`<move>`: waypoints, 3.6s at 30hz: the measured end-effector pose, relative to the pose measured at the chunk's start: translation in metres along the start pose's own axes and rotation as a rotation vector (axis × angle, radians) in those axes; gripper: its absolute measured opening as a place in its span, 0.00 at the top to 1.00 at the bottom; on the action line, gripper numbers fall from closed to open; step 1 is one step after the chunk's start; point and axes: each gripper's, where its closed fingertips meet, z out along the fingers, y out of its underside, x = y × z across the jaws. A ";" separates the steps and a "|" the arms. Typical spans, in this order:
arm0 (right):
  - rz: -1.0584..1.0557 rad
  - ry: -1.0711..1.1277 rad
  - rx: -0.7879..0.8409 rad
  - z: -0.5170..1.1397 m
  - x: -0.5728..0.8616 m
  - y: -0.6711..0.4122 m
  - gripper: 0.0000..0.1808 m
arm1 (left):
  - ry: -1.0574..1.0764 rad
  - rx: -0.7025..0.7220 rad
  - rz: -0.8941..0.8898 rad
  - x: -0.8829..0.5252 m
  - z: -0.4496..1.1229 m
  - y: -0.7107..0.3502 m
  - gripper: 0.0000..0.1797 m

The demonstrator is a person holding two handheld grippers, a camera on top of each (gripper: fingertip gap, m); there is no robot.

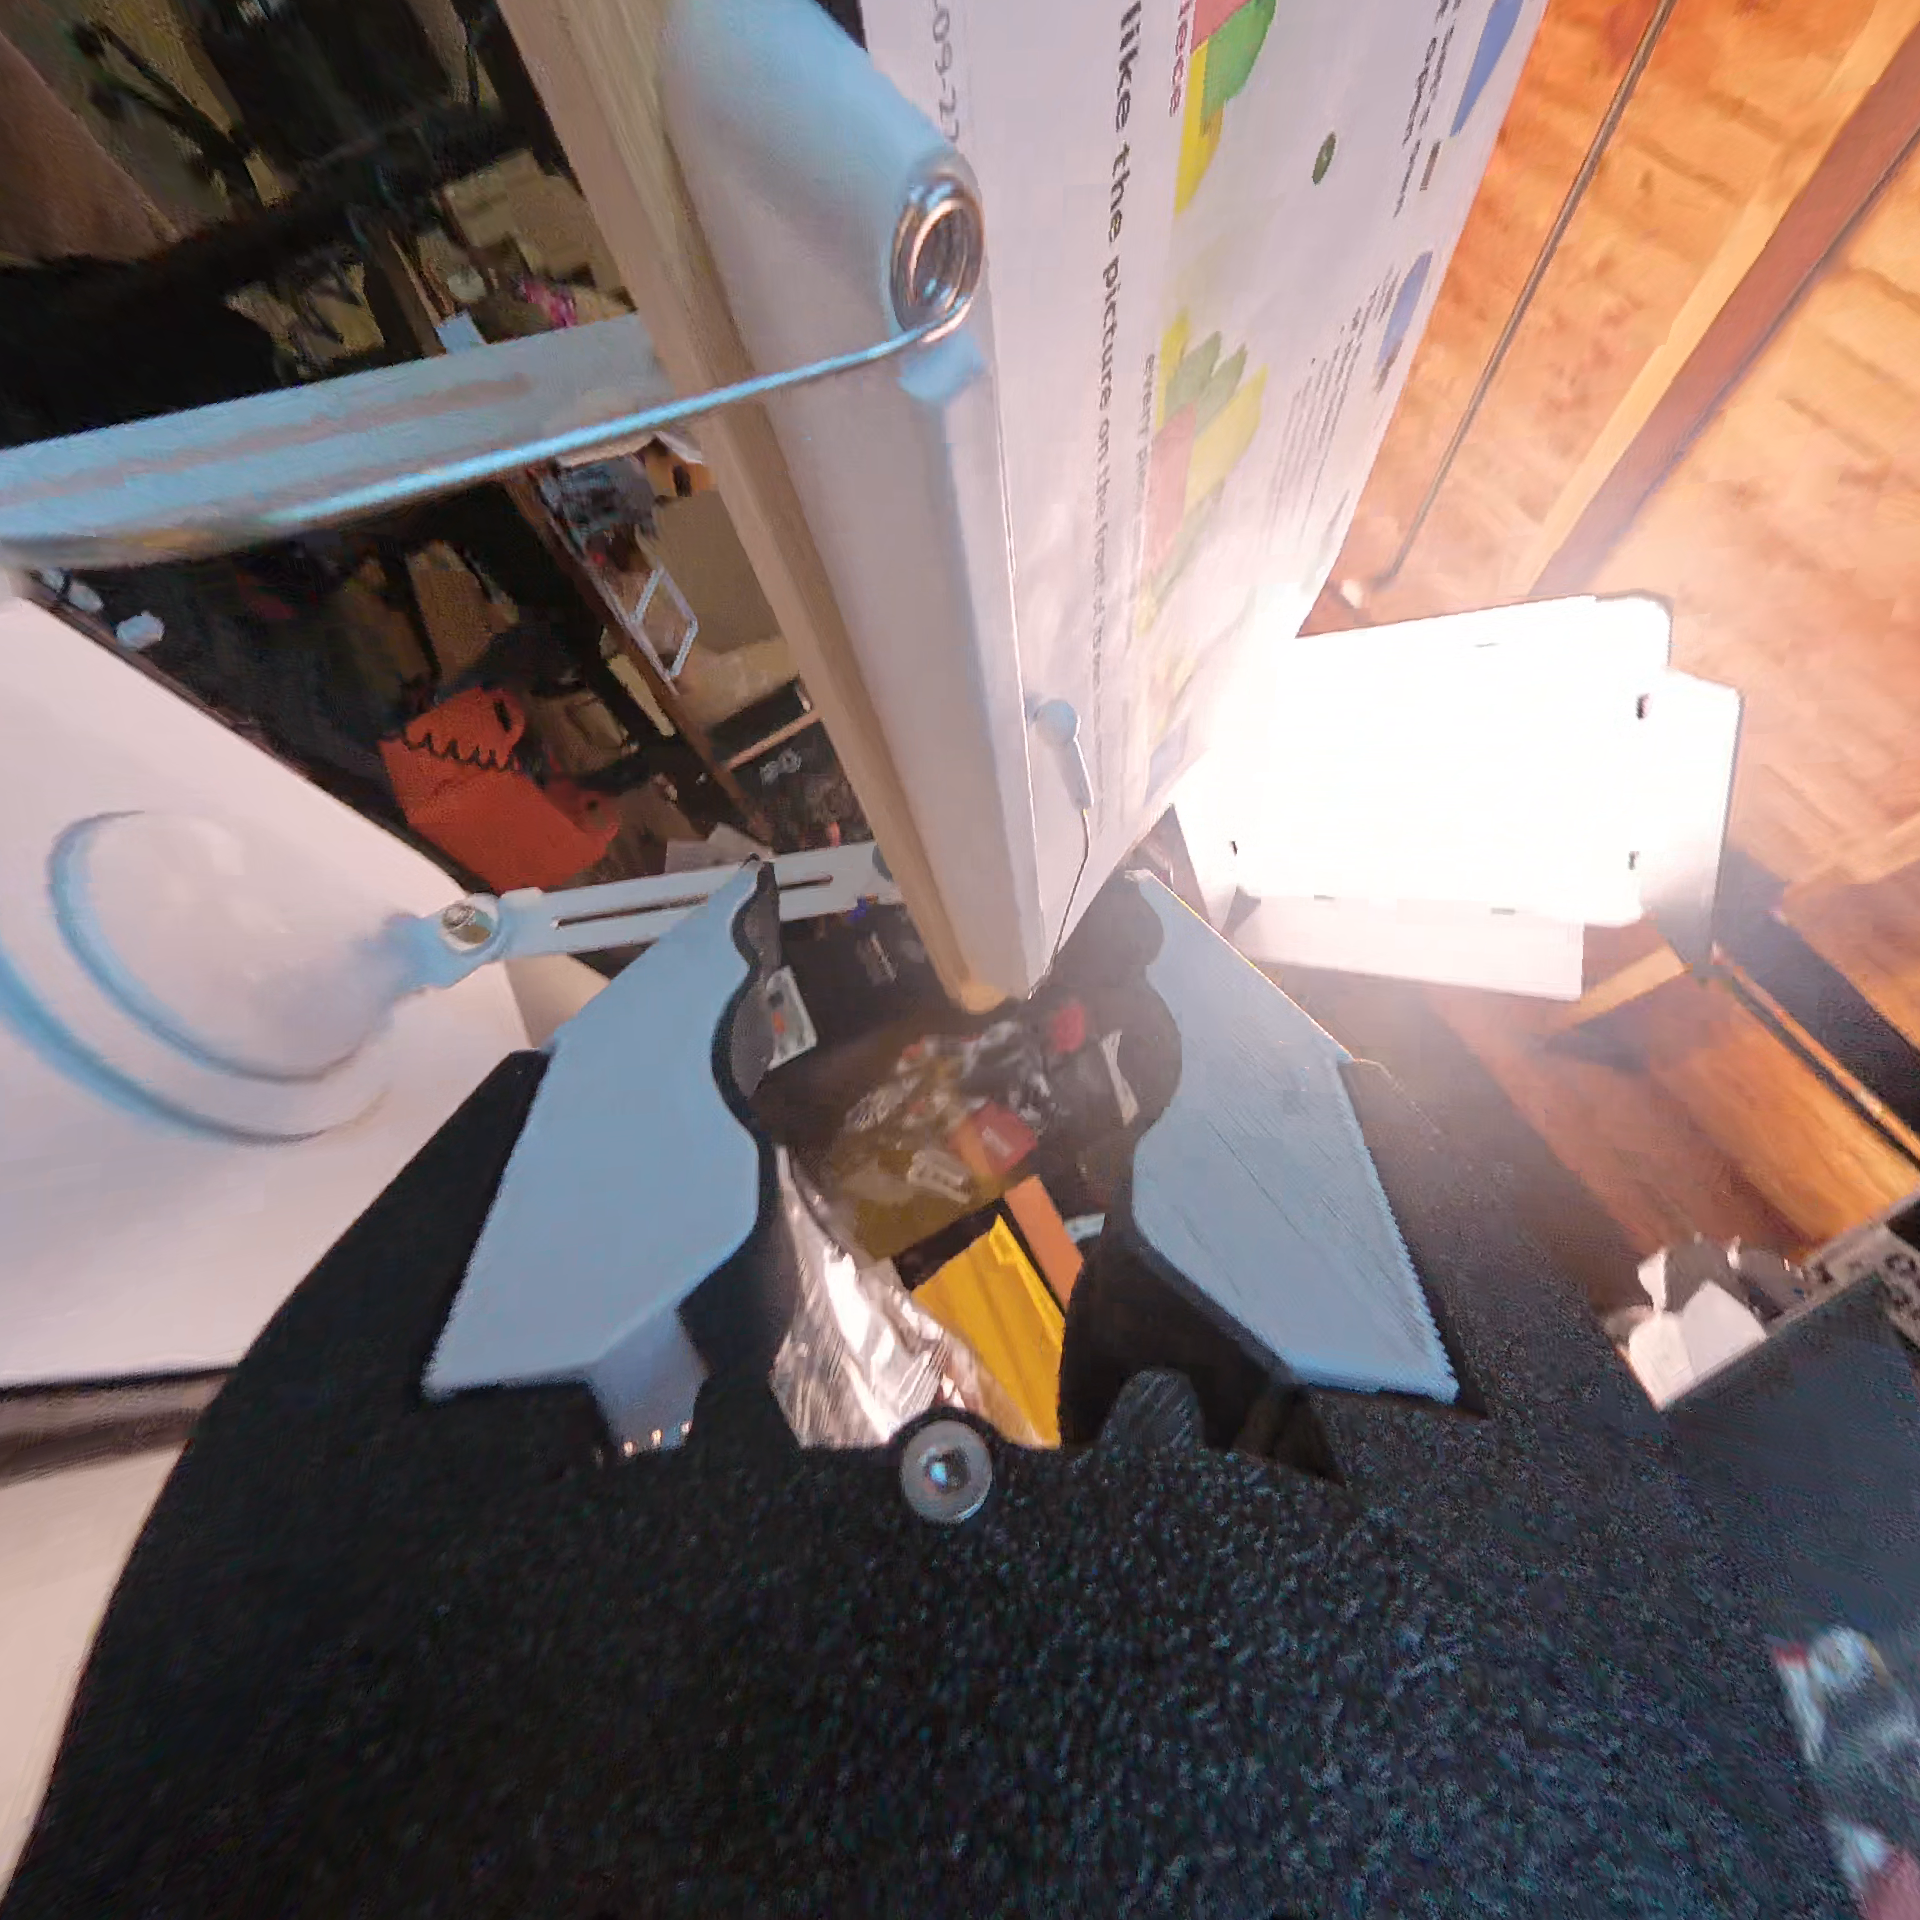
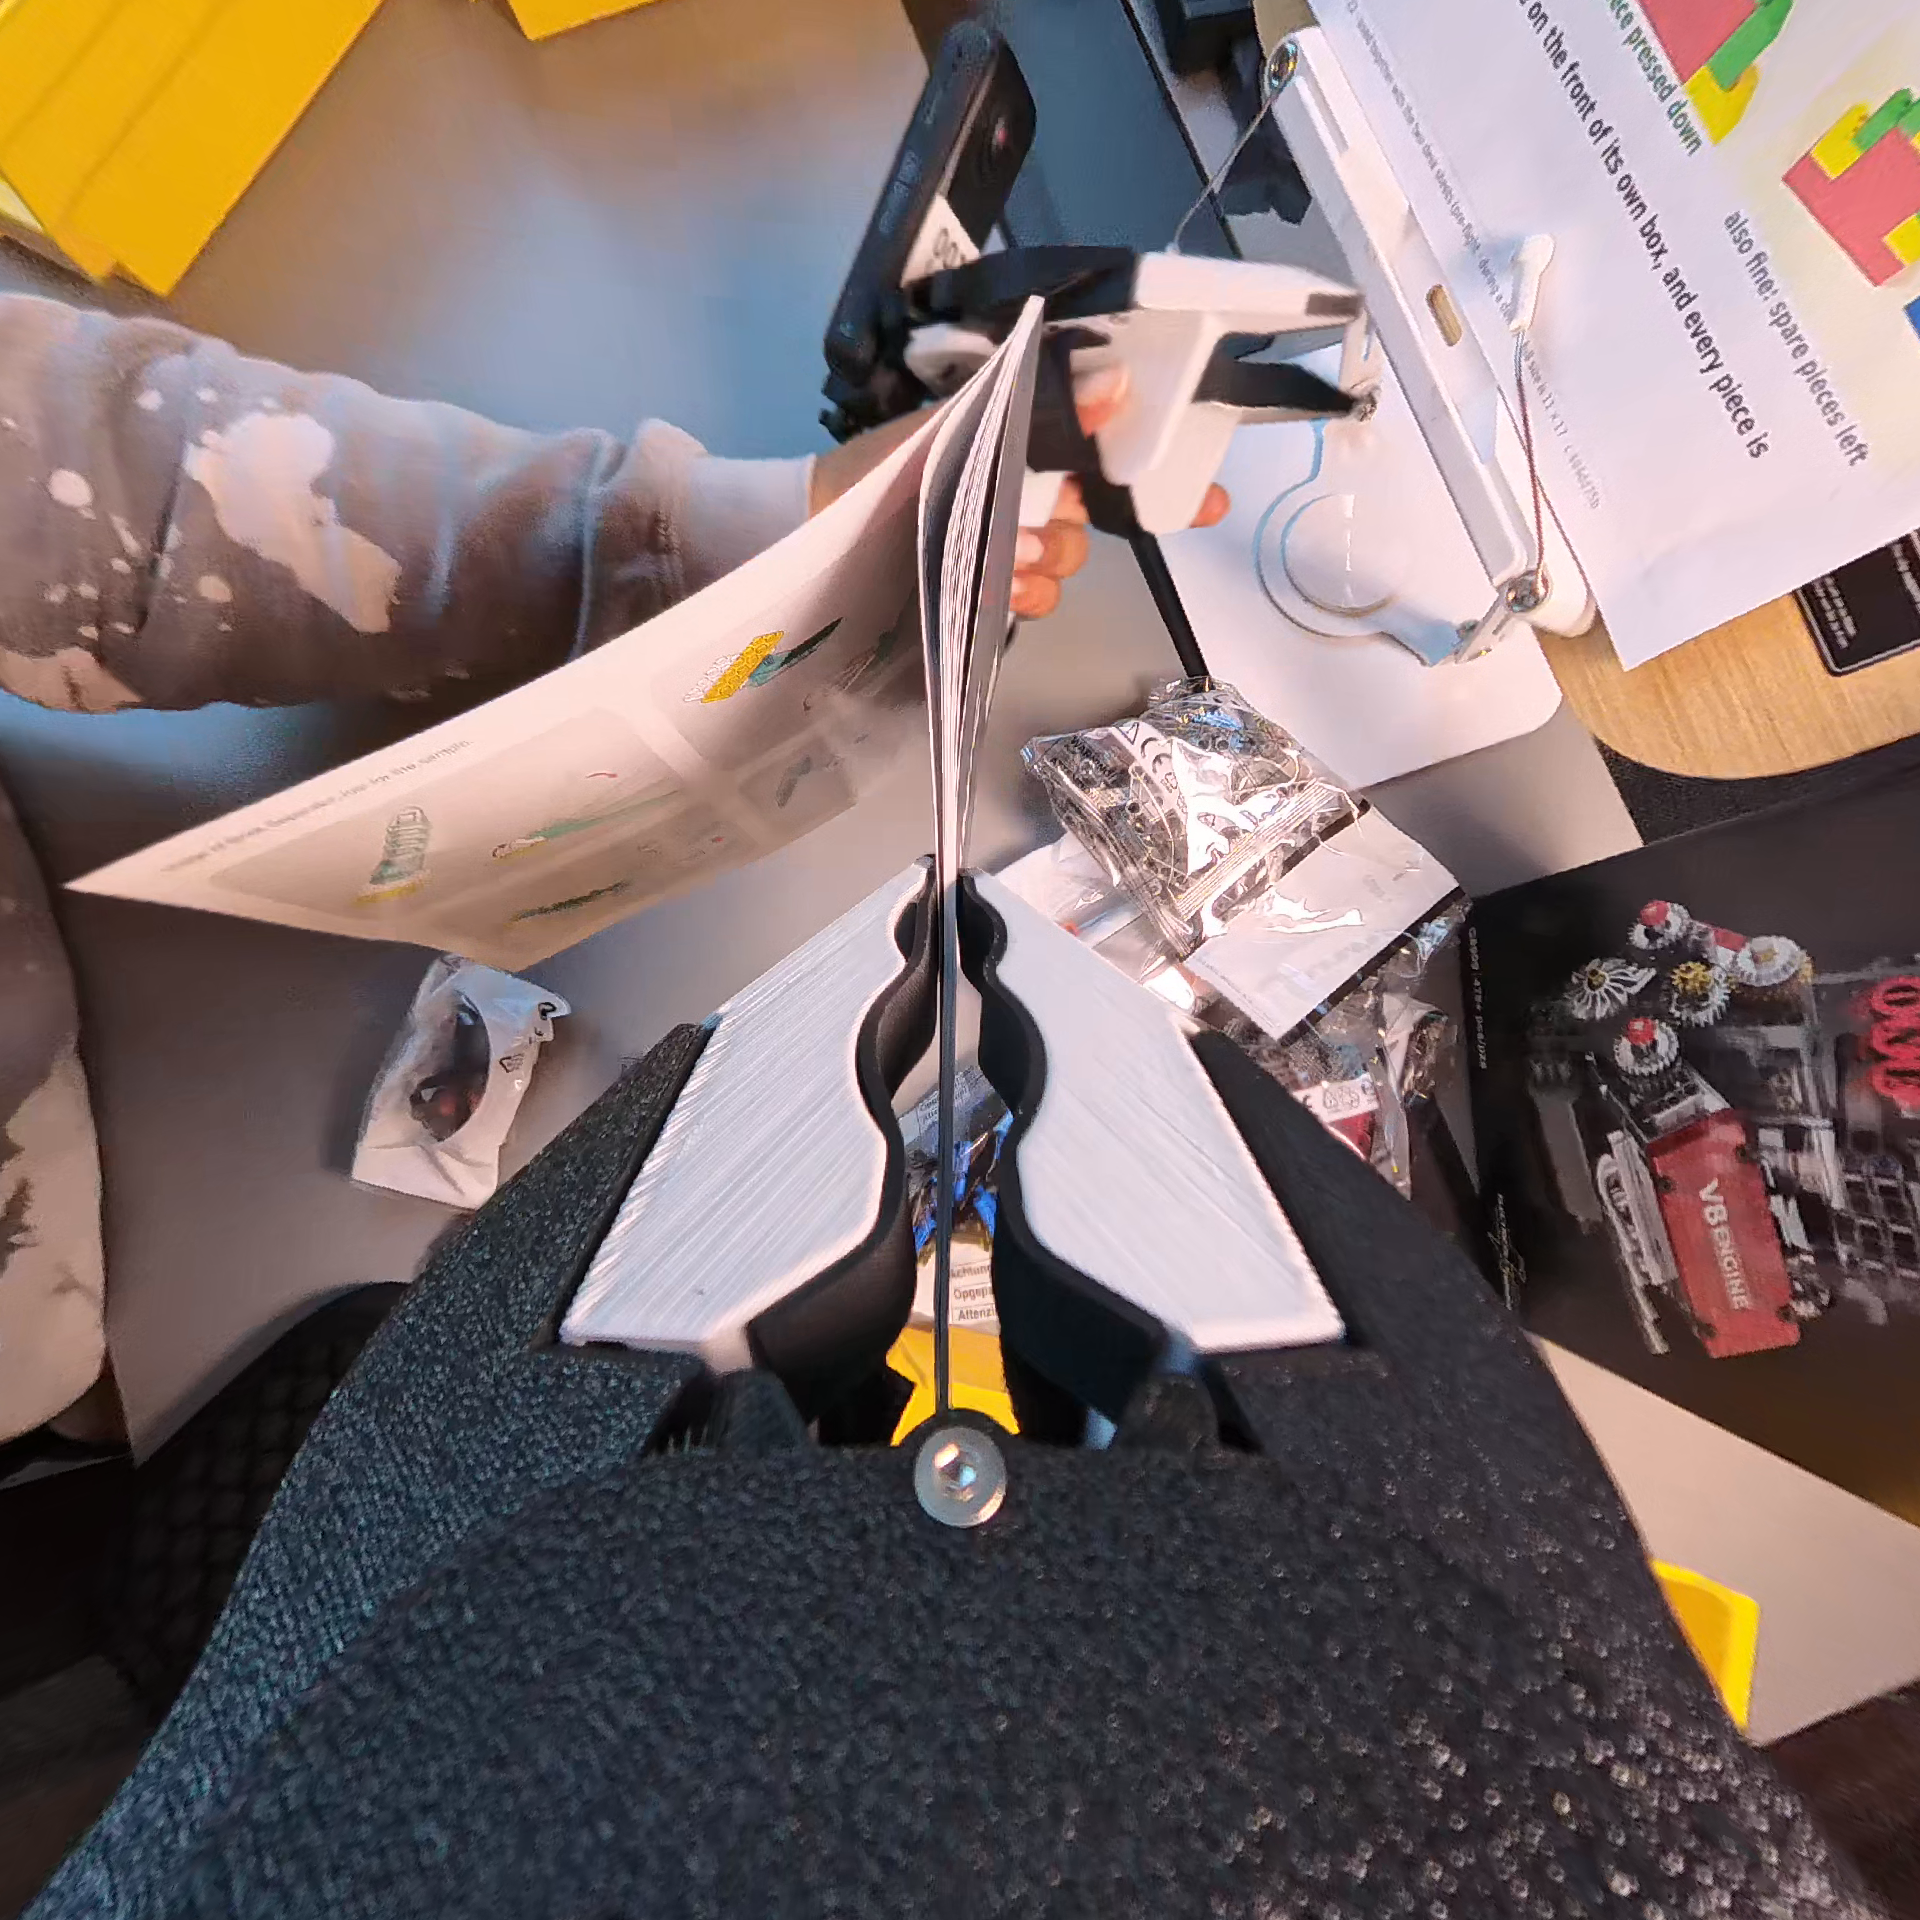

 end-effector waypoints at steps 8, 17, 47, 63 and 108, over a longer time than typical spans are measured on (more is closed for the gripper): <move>0.021 0.025 0.002 -0.023 -0.009 0.025 0.99 | -0.006 0.104 -0.107 -0.001 0.052 -0.025 0.74; 0.031 0.029 0.020 -0.034 -0.023 0.040 0.99 | -0.012 0.229 -0.050 -0.001 0.015 -0.070 0.77; -0.049 0.051 0.106 -0.065 -0.089 0.024 0.99 | 0.091 0.088 -0.186 0.076 -0.110 0.011 0.79; -0.083 0.040 0.114 -0.065 -0.115 0.018 0.99 | 0.133 -0.009 -0.172 0.087 -0.134 0.015 0.79; -0.080 -0.028 0.151 -0.048 -0.121 0.026 0.99 | 0.229 0.345 -0.127 0.081 -0.142 -0.046 0.76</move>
